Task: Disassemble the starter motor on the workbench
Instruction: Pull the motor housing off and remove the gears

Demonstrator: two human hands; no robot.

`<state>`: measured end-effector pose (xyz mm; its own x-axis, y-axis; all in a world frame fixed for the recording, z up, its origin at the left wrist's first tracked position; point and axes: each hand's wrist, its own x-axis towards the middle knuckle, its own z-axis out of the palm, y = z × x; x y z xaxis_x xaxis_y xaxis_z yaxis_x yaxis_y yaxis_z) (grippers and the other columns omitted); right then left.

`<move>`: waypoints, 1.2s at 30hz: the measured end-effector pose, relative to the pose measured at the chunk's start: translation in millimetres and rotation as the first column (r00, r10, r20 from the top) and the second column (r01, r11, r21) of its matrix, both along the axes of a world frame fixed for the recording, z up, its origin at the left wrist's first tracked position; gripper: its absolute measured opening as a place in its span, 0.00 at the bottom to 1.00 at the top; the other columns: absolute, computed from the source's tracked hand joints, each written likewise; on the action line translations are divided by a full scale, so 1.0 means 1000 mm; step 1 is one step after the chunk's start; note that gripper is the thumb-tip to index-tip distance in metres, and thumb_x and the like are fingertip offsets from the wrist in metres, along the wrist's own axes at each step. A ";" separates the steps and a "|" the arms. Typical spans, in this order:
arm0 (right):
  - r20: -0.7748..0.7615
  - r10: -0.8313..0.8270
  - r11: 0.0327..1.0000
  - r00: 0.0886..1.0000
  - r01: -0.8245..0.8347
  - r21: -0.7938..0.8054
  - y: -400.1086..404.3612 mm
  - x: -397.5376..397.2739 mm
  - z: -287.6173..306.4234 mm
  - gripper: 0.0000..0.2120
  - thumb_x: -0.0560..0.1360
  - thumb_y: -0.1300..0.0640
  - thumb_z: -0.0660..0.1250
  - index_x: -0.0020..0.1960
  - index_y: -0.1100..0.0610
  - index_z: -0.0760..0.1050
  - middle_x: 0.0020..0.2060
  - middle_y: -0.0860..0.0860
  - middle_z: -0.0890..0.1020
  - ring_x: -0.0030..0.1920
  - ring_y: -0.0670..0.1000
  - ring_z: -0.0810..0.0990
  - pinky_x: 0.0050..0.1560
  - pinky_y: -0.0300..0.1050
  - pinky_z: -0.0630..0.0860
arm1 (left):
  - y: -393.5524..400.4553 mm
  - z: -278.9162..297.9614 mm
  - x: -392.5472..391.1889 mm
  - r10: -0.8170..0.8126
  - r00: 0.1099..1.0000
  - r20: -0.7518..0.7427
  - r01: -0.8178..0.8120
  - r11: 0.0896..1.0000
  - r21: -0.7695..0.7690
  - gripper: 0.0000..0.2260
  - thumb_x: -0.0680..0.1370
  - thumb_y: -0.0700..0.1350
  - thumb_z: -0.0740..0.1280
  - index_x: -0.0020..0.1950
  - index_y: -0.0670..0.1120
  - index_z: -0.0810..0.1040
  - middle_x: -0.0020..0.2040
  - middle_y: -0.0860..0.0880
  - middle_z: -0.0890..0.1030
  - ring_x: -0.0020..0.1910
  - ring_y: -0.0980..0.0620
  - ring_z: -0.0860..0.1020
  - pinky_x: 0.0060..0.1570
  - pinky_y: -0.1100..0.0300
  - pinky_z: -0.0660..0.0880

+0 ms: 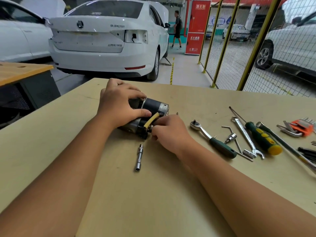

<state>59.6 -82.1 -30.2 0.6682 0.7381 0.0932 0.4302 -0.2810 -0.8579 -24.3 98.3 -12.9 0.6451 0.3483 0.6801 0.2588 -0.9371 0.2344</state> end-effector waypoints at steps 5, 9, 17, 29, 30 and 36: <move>-0.226 -0.073 0.974 0.971 0.119 0.195 -0.004 0.005 -0.003 0.08 0.69 0.62 0.66 0.35 0.54 0.82 0.29 0.50 0.81 0.23 0.42 0.71 0.28 0.38 0.67 | 0.001 0.000 0.000 0.005 1.000 -0.001 -0.005 1.000 -0.001 0.32 0.62 0.77 0.66 0.58 0.61 0.86 0.59 0.61 0.83 0.64 0.47 0.69 0.58 0.46 0.69; -0.068 0.000 0.998 0.998 0.004 0.062 0.000 0.002 -0.003 0.10 0.73 0.57 0.65 0.39 0.54 0.84 0.35 0.54 0.85 0.30 0.49 0.75 0.33 0.45 0.71 | 0.000 0.000 0.000 0.007 1.000 -0.007 -0.007 1.000 -0.011 0.32 0.61 0.77 0.66 0.58 0.61 0.86 0.59 0.61 0.83 0.65 0.47 0.69 0.60 0.45 0.69; -0.112 -0.016 0.995 0.994 0.027 0.096 -0.002 0.006 -0.003 0.10 0.75 0.58 0.65 0.41 0.56 0.84 0.33 0.54 0.85 0.27 0.47 0.74 0.32 0.44 0.71 | -0.001 0.001 -0.001 0.006 1.000 -0.011 -0.006 1.000 -0.009 0.32 0.62 0.76 0.66 0.58 0.61 0.86 0.59 0.61 0.83 0.65 0.45 0.70 0.60 0.44 0.70; -0.038 0.009 0.992 0.999 -0.004 0.127 -0.004 0.005 -0.004 0.08 0.75 0.53 0.68 0.39 0.52 0.83 0.35 0.53 0.85 0.30 0.50 0.77 0.36 0.52 0.77 | -0.002 0.002 -0.002 0.012 1.000 -0.026 -0.012 1.000 -0.017 0.31 0.63 0.75 0.67 0.59 0.60 0.86 0.60 0.61 0.83 0.65 0.46 0.69 0.61 0.44 0.70; -0.070 -0.009 0.986 0.997 0.020 0.168 -0.005 0.006 -0.004 0.08 0.74 0.52 0.68 0.39 0.51 0.82 0.35 0.53 0.85 0.29 0.49 0.77 0.34 0.50 0.76 | -0.003 0.002 -0.002 0.011 1.000 -0.026 -0.012 1.000 -0.016 0.32 0.62 0.75 0.67 0.59 0.60 0.86 0.60 0.61 0.83 0.65 0.46 0.70 0.61 0.43 0.71; 0.185 0.145 0.989 0.972 -0.138 -0.051 -0.011 0.008 -0.001 0.07 0.74 0.50 0.72 0.40 0.52 0.81 0.30 0.47 0.79 0.26 0.41 0.75 0.27 0.34 0.70 | -0.004 0.003 -0.002 0.010 1.000 -0.023 -0.010 0.999 -0.030 0.33 0.61 0.77 0.66 0.59 0.61 0.86 0.59 0.63 0.81 0.65 0.46 0.69 0.63 0.42 0.71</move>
